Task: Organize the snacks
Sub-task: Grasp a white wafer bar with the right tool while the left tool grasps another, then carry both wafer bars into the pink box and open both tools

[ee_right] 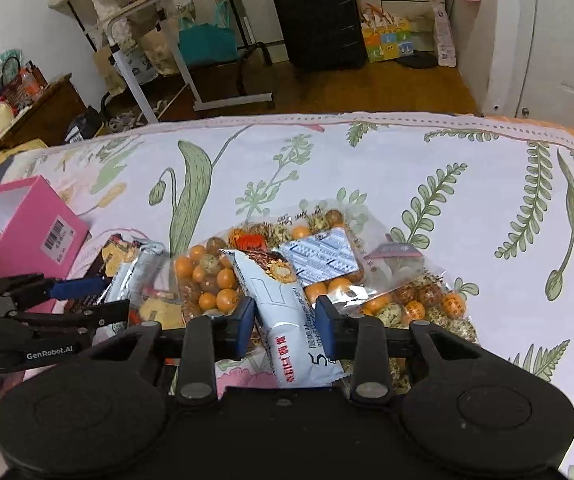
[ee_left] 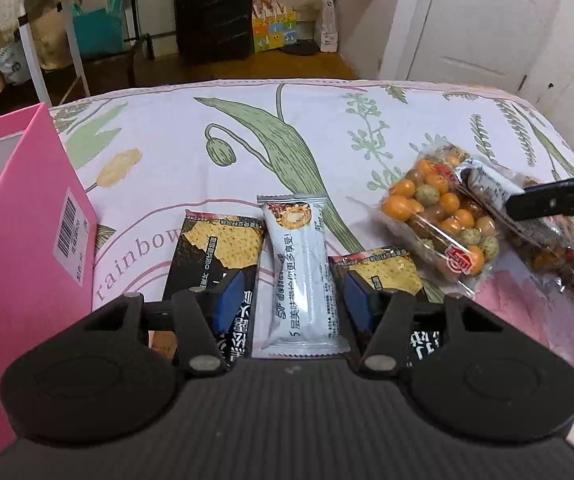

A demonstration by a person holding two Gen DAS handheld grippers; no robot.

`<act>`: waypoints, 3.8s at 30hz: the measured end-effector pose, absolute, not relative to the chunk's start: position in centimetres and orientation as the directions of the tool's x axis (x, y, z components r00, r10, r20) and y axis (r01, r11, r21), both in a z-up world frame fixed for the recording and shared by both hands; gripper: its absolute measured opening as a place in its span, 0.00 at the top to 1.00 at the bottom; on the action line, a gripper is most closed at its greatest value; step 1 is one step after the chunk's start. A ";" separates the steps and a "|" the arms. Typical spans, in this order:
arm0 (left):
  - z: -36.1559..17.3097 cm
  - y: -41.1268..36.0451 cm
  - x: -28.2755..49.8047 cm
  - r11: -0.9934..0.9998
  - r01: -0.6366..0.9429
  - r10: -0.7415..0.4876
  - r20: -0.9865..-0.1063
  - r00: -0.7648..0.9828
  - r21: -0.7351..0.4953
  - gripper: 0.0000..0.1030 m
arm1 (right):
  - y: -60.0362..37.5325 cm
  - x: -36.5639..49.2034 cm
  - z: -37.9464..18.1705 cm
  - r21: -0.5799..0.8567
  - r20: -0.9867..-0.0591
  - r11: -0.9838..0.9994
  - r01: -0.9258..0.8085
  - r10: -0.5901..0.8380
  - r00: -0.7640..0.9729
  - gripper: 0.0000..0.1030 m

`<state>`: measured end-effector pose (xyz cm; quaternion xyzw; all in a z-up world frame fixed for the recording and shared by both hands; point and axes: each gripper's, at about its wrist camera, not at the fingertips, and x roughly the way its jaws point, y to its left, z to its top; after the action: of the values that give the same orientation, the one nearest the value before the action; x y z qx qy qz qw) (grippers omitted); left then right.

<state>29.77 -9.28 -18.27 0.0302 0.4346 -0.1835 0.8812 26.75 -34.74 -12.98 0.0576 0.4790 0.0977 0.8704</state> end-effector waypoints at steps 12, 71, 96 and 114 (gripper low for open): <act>-18.1 -8.8 29.6 0.934 0.324 -0.309 -0.797 0.520 -0.150 0.76 | -34.0 26.0 -12.9 0.179 -0.843 0.981 -0.073 0.191 0.502 0.67; -7.4 1.4 10.6 0.938 0.308 -0.298 -0.819 0.490 -0.157 0.78 | -18.9 9.3 -6.0 0.427 -0.770 0.841 -0.332 0.531 0.354 0.71; -5.1 18.6 23.6 0.989 -0.103 -0.007 -0.731 0.682 -0.105 0.78 | -1.1 24.9 -4.6 0.390 -0.728 0.793 -0.469 0.577 0.370 0.71; -10.5 23.3 28.0 0.973 -0.198 0.032 -0.785 0.619 -0.117 0.52 | 2.8 30.2 -10.7 0.551 -0.717 0.765 -0.334 0.639 0.281 0.54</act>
<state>27.99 23.27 -10.54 -0.0964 0.4316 0.0644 0.8946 30.20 2.85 -10.74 0.1482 0.5139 0.3092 0.7864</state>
